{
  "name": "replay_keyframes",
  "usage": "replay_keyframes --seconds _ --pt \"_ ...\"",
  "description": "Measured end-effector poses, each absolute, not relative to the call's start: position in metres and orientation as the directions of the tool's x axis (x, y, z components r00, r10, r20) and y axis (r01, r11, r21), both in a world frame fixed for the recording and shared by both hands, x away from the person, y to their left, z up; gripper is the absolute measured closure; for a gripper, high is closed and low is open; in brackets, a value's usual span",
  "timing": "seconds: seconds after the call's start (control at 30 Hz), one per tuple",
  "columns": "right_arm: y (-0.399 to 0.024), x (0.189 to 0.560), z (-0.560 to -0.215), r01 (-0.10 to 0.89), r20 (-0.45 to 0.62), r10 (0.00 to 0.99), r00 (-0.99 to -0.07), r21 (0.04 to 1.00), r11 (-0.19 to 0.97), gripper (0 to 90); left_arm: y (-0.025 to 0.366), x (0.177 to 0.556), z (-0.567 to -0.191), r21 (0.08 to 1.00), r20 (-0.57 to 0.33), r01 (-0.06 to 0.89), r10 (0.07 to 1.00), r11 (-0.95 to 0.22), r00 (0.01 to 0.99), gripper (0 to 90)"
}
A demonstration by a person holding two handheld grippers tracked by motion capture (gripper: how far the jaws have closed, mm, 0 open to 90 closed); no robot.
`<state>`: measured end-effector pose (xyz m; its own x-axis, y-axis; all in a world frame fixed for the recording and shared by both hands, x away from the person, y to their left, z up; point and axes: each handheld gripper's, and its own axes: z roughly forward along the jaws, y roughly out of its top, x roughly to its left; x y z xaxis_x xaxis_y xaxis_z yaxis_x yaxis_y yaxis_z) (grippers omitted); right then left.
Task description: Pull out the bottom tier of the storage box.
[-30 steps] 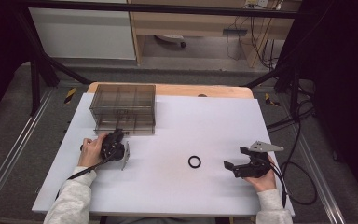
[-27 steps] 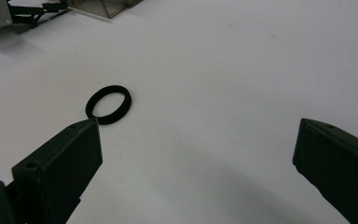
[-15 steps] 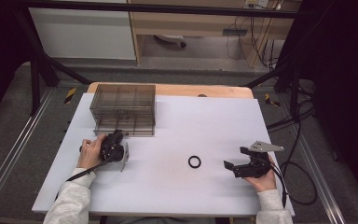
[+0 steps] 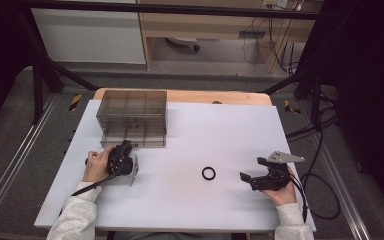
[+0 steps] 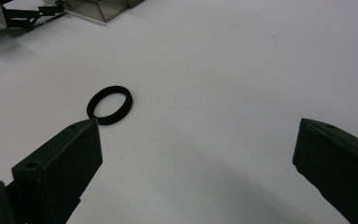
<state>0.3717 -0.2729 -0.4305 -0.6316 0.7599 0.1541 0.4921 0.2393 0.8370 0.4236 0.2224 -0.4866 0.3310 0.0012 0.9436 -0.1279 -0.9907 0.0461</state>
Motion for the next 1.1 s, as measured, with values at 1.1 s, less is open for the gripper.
replay_keyframes --seconds 1.1 --pt "-0.273 0.371 -0.43 0.495 0.154 0.761 -0.63 0.835 0.241 1.9 0.224 0.407 -0.485 0.041 0.942 -0.124 -0.003 -0.991 0.335 68.8"
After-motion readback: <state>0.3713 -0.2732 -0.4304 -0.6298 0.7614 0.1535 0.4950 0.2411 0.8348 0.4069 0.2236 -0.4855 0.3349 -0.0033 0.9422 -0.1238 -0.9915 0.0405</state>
